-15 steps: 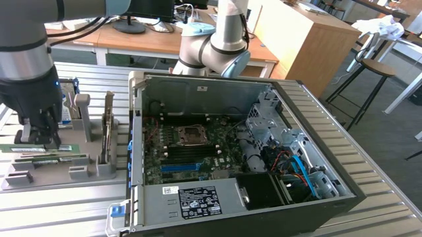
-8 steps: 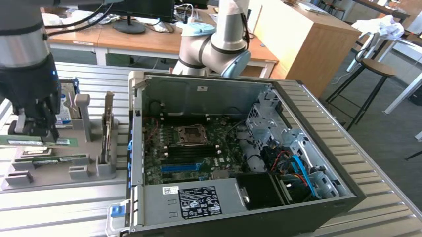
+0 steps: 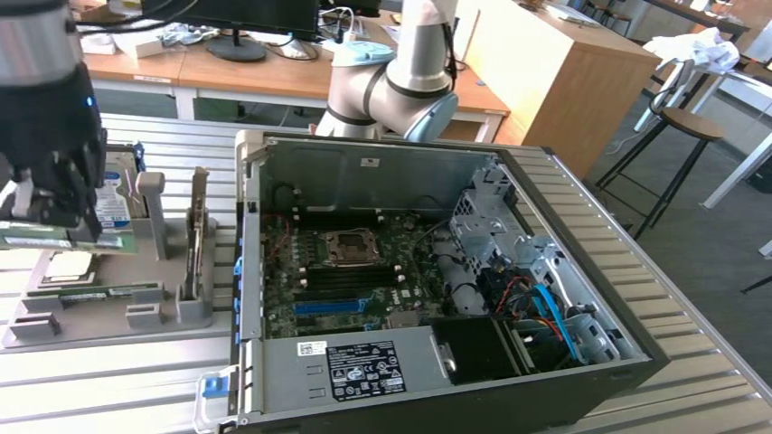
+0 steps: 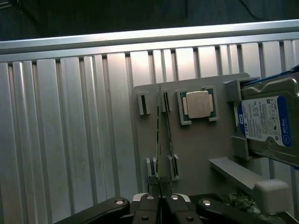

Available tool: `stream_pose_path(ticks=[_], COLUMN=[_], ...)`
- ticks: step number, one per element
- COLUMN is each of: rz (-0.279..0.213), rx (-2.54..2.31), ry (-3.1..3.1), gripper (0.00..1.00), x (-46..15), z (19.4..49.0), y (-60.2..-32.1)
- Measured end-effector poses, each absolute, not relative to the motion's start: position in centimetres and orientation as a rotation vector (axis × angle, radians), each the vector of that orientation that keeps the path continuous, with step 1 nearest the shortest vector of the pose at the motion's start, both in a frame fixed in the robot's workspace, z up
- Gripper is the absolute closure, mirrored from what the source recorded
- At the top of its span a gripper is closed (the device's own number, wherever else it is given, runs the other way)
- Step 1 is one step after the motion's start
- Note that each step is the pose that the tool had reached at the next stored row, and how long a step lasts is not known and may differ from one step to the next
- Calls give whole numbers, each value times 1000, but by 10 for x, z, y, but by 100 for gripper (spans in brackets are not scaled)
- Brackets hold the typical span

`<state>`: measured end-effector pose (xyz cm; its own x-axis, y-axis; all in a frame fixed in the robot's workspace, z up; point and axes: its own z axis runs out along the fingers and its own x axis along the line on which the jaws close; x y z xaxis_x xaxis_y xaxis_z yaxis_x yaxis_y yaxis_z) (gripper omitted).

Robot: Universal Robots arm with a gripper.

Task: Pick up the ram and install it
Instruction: 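Pick up the ram and move it above insertion slot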

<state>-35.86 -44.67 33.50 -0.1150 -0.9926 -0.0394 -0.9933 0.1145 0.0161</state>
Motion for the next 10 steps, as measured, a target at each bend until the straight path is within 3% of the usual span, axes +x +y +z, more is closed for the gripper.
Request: stream_pose_path(ticks=[10], rz=[48], rx=[-2082], ry=[2336], gripper=[89], x=[-359], z=[376], y=[-447])
